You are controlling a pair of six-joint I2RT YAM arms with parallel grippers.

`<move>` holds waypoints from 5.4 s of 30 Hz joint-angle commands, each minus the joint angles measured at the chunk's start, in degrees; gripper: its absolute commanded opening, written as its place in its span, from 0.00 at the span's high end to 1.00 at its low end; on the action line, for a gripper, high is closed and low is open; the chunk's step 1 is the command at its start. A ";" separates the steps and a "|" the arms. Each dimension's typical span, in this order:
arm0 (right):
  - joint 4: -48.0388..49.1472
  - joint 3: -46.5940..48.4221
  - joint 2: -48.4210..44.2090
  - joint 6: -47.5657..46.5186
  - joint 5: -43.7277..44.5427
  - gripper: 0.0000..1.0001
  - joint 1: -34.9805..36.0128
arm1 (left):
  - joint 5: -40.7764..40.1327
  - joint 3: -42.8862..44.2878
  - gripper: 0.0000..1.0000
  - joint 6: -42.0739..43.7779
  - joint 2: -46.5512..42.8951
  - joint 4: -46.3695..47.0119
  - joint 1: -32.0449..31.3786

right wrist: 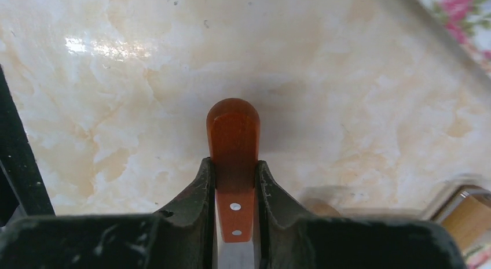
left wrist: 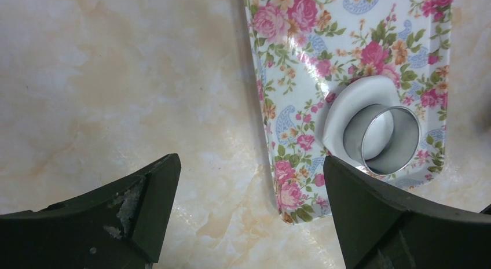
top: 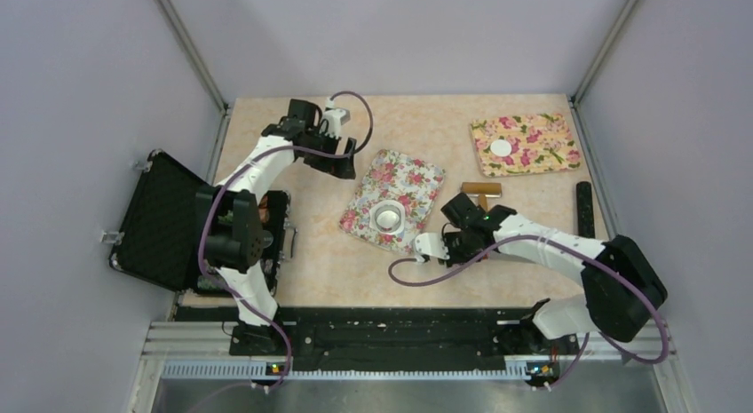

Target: Roll out the dumpling wrappers from the dough

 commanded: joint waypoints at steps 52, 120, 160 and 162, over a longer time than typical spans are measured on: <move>34.06 20.70 -10.43 93.28 -6.47 0.91 -27.42 | 15.42 8.29 1.00 -4.34 0.53 6.65 -29.13; 56.01 9.86 -5.70 77.78 -67.56 1.00 -33.73 | 36.70 3.62 1.00 -0.49 0.10 5.75 -27.48; 28.58 13.51 -8.90 34.03 -18.27 1.00 -1.66 | -18.00 11.70 0.20 -6.41 14.47 4.85 -9.44; 28.60 13.84 -8.07 33.24 -16.91 1.00 -0.27 | -17.32 11.91 0.20 -6.19 15.08 4.60 -9.43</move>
